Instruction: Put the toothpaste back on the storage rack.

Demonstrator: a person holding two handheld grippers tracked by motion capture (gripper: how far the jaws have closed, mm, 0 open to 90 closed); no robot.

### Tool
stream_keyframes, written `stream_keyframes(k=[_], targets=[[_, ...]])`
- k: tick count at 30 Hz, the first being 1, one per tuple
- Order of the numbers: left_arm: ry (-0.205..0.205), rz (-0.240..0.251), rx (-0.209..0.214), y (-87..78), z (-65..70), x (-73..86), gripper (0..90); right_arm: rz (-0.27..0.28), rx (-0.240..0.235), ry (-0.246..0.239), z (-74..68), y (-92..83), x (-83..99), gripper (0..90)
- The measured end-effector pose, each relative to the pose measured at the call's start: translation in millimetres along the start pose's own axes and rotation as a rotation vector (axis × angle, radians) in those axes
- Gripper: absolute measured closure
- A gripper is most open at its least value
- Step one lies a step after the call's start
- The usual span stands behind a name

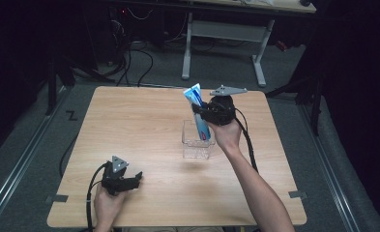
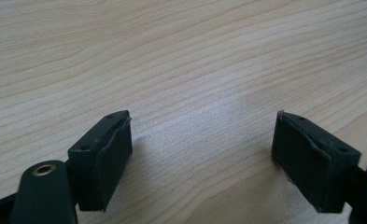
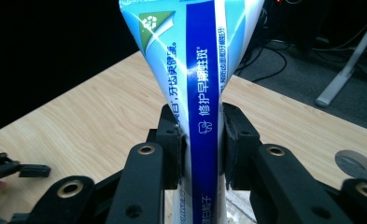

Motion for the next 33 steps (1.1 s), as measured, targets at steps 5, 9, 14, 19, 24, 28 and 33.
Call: stream_keyframes(k=[5, 9, 14, 19, 24, 28, 33], targets=[[0.0, 0.0, -0.001, 0.0, 0.1, 0.0, 20.4, -0.008, 0.02, 0.015, 5.8, 7.7, 5.6, 71.7], [-0.001, 0.0, -0.001, 0.0, 0.1, 0.0, 20.4, -0.017, 0.032, 0.015, 7.4, 10.0, 8.2, 71.7], [-0.001, -0.002, 0.0, -0.1, 0.1, -0.1, 20.4, -0.029, 0.043, 0.022, 11.9, 12.3, 14.3, 71.5], [-0.002, -0.001, -0.002, 0.0, 0.2, -0.1, 20.4, -0.045, 0.049, 0.036, 15.9, 13.5, 22.2, 71.5], [-0.002, -0.001, -0.003, 0.0, 0.2, -0.1, 20.5, -0.05, 0.047, 0.039, 16.4, 13.0, 25.1, 71.5], [-0.003, -0.002, -0.005, 0.1, 0.3, -0.2, 20.5, -0.06, 0.043, 0.039, 16.0, 12.7, 28.4, 71.4], [-0.005, -0.002, -0.007, 0.3, 0.3, -0.3, 20.6, -0.07, 0.044, 0.042, 16.9, 12.0, 33.7, 71.4]])
Point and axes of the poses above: each handheld gripper's, and its own axes: y roughly forward along the jaws, x roughly out of its underside, z roughly to its right, the point moved 4 cm from there along y, roughly forward along the jaws, and after that the axes turned 12 degrees about z, right-handed, at the moved point
